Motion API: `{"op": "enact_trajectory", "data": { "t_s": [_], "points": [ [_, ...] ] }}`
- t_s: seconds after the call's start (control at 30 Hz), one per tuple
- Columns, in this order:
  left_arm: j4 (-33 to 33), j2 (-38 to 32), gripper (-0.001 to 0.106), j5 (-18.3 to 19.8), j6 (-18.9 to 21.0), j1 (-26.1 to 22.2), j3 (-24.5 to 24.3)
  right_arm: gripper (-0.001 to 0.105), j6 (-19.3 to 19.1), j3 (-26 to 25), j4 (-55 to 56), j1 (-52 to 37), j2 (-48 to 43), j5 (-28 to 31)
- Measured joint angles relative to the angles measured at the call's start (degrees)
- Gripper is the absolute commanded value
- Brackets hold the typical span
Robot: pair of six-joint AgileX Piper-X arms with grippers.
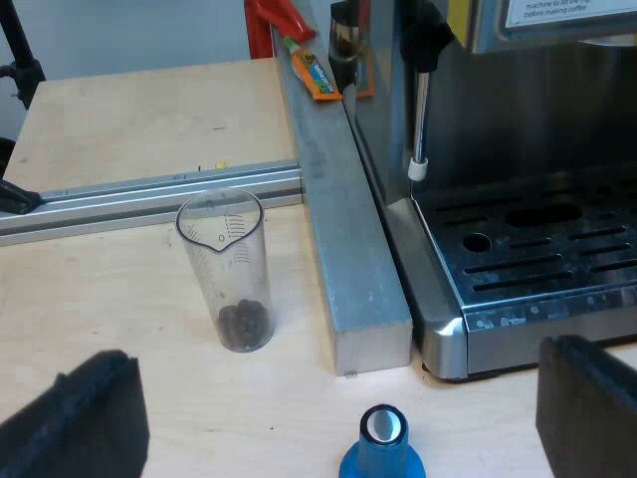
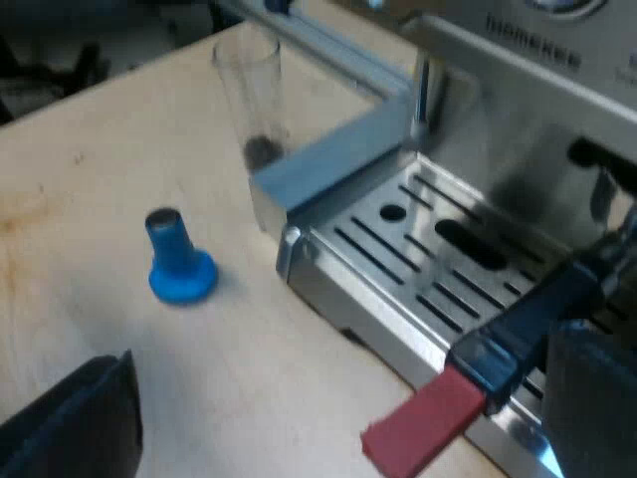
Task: Pour the beans into the coffee machine
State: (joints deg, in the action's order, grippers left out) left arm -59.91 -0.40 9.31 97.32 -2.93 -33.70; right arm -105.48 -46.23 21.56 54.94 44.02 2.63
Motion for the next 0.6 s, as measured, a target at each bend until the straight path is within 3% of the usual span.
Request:
{"op": "enact_trajectory", "data": {
  "t_s": [0.5,0.6],
  "points": [
    [2.8,0.0,0.081,0.0,-0.1,0.0,0.0,0.082,0.9,0.0,-4.3,0.0,1.0,0.2],
    [3.0,0.0,0.081,-1.9,-0.1,0.0,0.0,0.082,0.9,0.0,-4.3,0.0,1.0,0.2]
  ]
}}
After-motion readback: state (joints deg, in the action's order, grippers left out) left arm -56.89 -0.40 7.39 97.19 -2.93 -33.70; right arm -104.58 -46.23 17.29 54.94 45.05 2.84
